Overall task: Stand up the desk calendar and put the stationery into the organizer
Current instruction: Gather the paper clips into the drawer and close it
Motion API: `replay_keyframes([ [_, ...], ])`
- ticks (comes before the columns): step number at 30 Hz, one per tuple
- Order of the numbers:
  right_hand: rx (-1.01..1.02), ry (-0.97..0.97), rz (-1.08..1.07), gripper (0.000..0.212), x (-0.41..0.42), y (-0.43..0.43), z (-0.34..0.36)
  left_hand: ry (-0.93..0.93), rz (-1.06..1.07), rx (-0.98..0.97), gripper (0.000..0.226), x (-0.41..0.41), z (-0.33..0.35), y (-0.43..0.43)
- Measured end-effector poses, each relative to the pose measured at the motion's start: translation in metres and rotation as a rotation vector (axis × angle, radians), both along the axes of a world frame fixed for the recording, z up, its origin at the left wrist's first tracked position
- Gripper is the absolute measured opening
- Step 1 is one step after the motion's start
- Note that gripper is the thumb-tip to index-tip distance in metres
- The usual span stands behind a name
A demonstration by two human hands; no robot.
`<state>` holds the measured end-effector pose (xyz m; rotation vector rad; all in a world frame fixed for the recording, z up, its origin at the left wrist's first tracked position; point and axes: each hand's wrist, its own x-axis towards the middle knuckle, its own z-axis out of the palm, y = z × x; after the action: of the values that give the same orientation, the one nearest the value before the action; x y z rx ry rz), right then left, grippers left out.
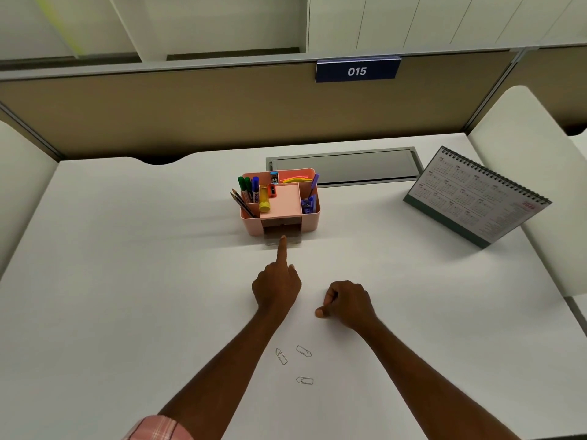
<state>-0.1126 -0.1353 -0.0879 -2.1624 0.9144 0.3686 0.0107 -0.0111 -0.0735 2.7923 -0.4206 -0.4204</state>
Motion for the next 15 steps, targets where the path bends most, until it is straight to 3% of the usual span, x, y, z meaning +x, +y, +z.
replay_keyframes([
  [15,-0.012,-0.030,0.022,0.036,-0.002,0.000,-0.003,-0.018,-0.011,0.003,0.081,-0.021,-0.010,0.017],
])
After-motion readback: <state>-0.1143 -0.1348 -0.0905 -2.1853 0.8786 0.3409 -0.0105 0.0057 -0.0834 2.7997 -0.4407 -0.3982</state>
